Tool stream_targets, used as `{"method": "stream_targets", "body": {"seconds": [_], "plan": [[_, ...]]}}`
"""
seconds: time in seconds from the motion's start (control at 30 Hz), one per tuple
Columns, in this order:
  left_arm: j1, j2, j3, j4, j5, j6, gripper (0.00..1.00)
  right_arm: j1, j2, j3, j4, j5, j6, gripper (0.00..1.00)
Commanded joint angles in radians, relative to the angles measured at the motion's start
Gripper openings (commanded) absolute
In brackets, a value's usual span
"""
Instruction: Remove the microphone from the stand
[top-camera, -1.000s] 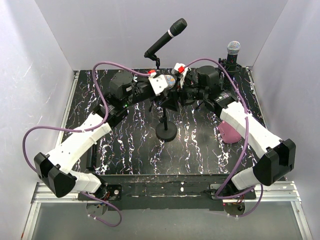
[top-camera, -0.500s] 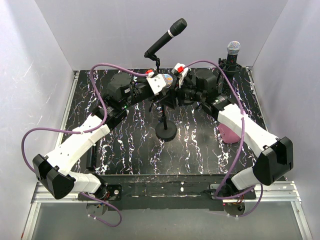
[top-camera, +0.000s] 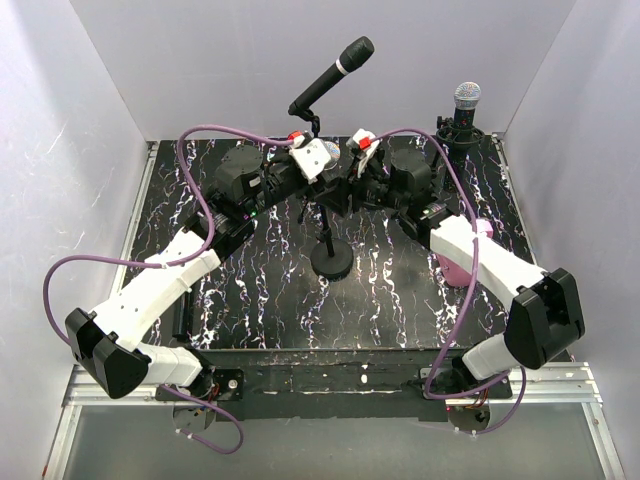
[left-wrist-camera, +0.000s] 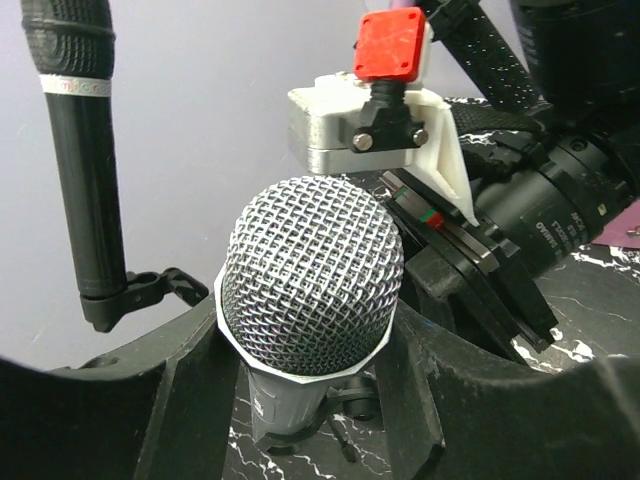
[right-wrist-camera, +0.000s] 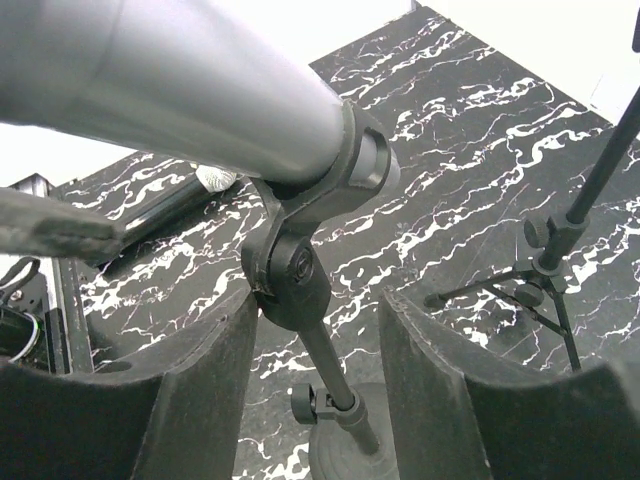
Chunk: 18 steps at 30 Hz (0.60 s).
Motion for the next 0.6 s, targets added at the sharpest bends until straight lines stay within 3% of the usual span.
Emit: {"method": "stream_targets", "body": {"seconds": [0.0,0.27,0.37,0.43,0.5,0.57], "plan": [[-0.003,-0.032,0.034,0.062,-0.050,-0.063,0.00,0.013,0.024,0.024,0.114,-0.016,0.045,0.57],[-0.001,-0.017,0.046,0.056,-0.052,-0.080,0.00,0.036,0.053,0.045,0.118,-0.001,0.036,0.56],[-0.003,-0.017,0.046,0.056,-0.076,-0.095,0.00,0.039,0.049,0.039,0.121,0.034,0.038,0.45],[-0.003,-0.019,0.045,0.044,-0.080,-0.097,0.02,0.039,0.047,0.034,0.121,0.041,0.042,0.30],[-0.001,-0.022,0.046,0.029,-0.066,-0.083,0.33,0.039,0.042,0.033,0.108,0.063,0.051,0.10],[-0.001,-0.025,0.055,0.003,-0.049,-0.058,0.60,0.039,0.032,0.031,0.082,0.106,0.048,0.01]]}}
